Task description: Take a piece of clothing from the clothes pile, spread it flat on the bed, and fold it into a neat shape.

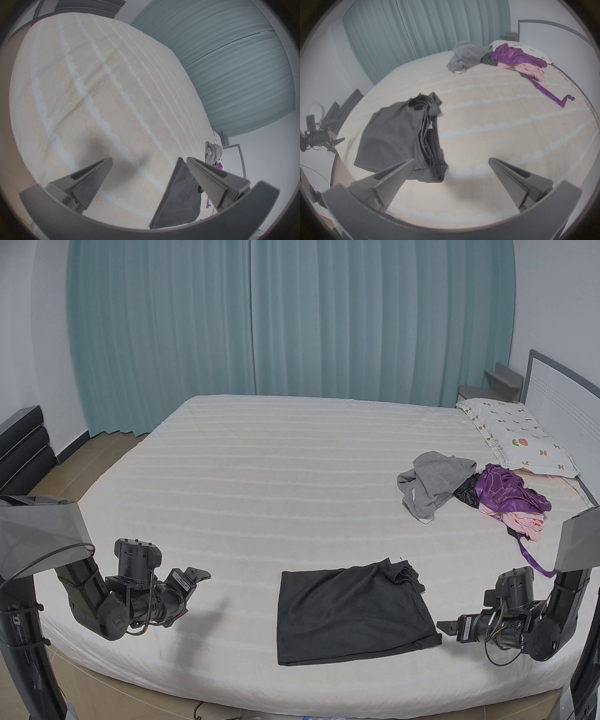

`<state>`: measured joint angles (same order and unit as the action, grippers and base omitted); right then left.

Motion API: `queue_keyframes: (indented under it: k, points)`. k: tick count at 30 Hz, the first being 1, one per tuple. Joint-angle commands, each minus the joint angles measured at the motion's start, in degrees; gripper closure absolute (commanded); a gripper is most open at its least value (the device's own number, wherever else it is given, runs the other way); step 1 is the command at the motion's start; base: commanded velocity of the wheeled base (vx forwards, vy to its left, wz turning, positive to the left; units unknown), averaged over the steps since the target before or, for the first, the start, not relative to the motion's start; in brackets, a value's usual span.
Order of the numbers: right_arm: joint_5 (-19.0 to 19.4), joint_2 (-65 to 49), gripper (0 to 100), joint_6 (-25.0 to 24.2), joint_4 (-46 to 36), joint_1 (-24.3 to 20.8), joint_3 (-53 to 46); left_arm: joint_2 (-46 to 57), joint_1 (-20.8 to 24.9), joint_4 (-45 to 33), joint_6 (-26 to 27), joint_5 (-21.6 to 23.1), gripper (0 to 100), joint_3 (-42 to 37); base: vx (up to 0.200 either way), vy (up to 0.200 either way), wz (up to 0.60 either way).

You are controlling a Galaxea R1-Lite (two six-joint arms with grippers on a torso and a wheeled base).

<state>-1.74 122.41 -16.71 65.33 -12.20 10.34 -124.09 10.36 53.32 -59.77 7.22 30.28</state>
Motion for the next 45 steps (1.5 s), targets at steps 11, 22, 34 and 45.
queue_keyframes:
  k: [11, 22, 34, 45]
  points:
    - [13.52, 5.48, 0, -4.03, 5.86, -1.77, 5.83, -0.10, 0.01, 0.03, 0.00, -0.01, 0, 0.04, 0.000, 0.000, 0.00]
    - [15.37, 13.47, 100, -3.94, 6.39, -1.51, 10.05, -0.10, 0.01, 0.03, 0.00, -0.01, 0, -0.05, 0.000, 0.000, 0.00]
    - [17.83, 8.99, 100, -3.59, 6.92, 1.39, 4.25, -0.10, 0.01, 0.03, 0.00, -0.01, 0, -0.13, 0.000, 0.000, 0.00]
    - [18.53, 8.73, 100, -2.71, 6.83, 1.92, 2.41, -0.10, 0.01, 0.03, 0.00, -0.01, 0, -0.13, 0.000, 0.000, 0.00]
